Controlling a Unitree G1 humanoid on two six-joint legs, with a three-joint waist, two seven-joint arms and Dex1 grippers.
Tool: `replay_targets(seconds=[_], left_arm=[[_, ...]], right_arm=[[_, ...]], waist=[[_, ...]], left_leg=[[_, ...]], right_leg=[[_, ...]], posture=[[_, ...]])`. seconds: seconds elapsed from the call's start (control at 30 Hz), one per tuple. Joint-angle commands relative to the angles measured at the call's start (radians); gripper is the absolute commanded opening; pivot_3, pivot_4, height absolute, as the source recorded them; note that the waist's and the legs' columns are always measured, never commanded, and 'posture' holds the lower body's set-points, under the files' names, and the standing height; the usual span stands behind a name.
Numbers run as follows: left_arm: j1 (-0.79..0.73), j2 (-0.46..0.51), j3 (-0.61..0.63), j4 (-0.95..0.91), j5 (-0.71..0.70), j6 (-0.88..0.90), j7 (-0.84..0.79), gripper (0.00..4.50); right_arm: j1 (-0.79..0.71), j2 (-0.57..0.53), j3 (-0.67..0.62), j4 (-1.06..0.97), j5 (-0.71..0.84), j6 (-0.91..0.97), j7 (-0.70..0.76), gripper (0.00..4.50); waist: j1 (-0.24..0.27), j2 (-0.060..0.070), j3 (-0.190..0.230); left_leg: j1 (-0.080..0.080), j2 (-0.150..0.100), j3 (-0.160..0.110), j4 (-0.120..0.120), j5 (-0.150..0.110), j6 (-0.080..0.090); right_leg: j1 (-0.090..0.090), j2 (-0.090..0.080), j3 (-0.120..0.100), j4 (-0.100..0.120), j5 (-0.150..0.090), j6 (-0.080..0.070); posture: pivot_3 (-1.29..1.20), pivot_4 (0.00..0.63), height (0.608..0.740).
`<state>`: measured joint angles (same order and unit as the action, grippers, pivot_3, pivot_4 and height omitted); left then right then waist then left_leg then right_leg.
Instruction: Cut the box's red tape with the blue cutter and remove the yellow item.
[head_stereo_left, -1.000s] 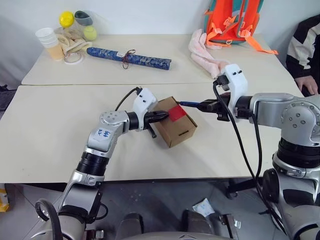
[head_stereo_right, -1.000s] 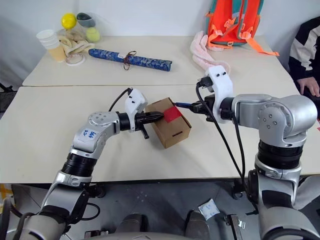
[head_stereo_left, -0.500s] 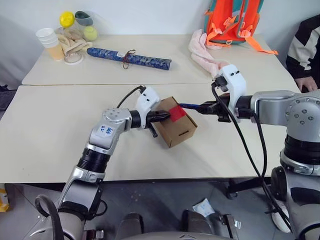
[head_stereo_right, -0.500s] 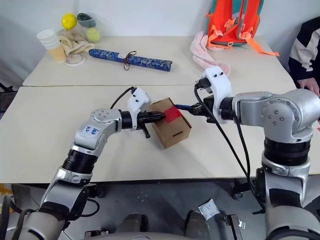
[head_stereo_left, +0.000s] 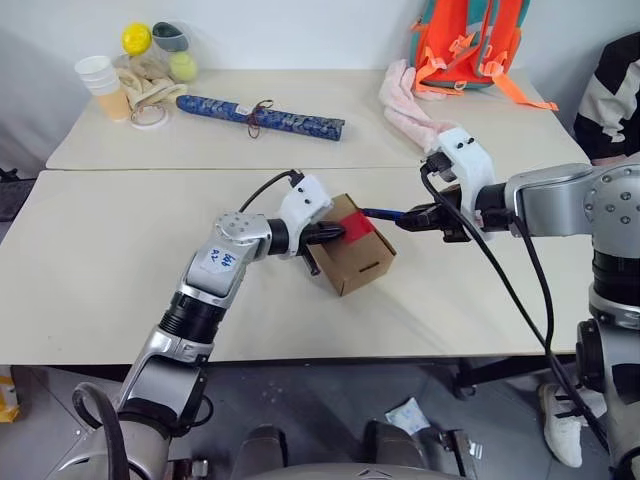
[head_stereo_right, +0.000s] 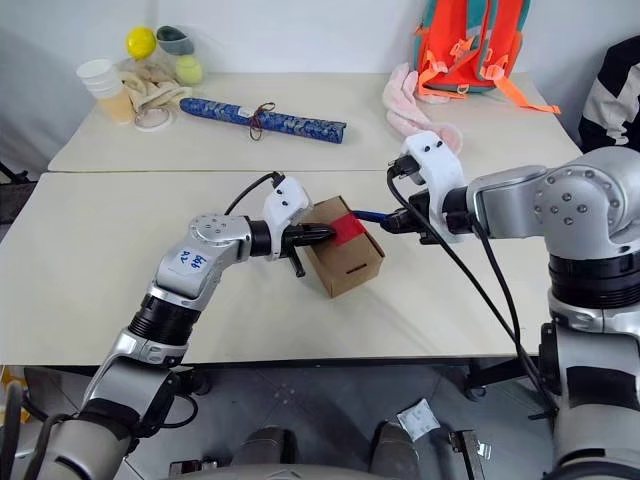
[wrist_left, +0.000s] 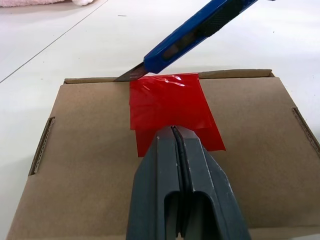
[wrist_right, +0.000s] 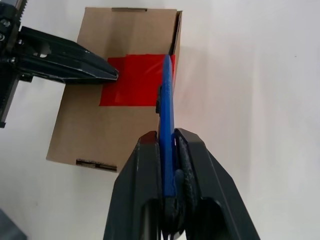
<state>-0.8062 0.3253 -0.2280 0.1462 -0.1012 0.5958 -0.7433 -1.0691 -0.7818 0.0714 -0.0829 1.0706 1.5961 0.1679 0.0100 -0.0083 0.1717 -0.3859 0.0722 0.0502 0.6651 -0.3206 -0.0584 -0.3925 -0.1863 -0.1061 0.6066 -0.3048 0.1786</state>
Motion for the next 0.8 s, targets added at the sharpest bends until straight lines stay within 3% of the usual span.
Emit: replay_targets(seconds=[0.03,0.7,0.8], left_arm=[[0.058,-0.011,-0.058,0.055,0.031,0.046,0.007,0.00],[0.088,-0.031,-0.046,0.026,0.021,0.062,0.037,0.00],[0.094,-0.034,-0.050,0.033,0.024,0.056,0.040,0.00]], right_arm=[[-0.032,-0.039,0.044,0.017,0.055,0.018,0.033,0.14],[-0.160,-0.134,0.211,0.117,0.039,0.018,0.163,0.14],[-0.198,-0.149,0.258,0.172,0.093,0.018,0.176,0.14]], waist=[[0.005,0.000,0.000],[0.017,0.000,0.000],[0.017,0.000,0.000]], left_leg=[[0.000,0.000,0.000,0.000,0.000,0.000],[-0.001,0.000,0.000,0.001,0.000,0.000],[-0.001,0.000,0.000,0.001,0.000,0.000]], right_leg=[[0.000,0.000,0.000,0.000,0.000,0.000],[0.000,0.000,0.000,-0.001,0.000,0.000],[0.000,0.000,0.000,-0.001,0.000,0.000]], posture=[[0.00,0.150,0.740],[0.00,0.150,0.740],[0.00,0.150,0.740]])
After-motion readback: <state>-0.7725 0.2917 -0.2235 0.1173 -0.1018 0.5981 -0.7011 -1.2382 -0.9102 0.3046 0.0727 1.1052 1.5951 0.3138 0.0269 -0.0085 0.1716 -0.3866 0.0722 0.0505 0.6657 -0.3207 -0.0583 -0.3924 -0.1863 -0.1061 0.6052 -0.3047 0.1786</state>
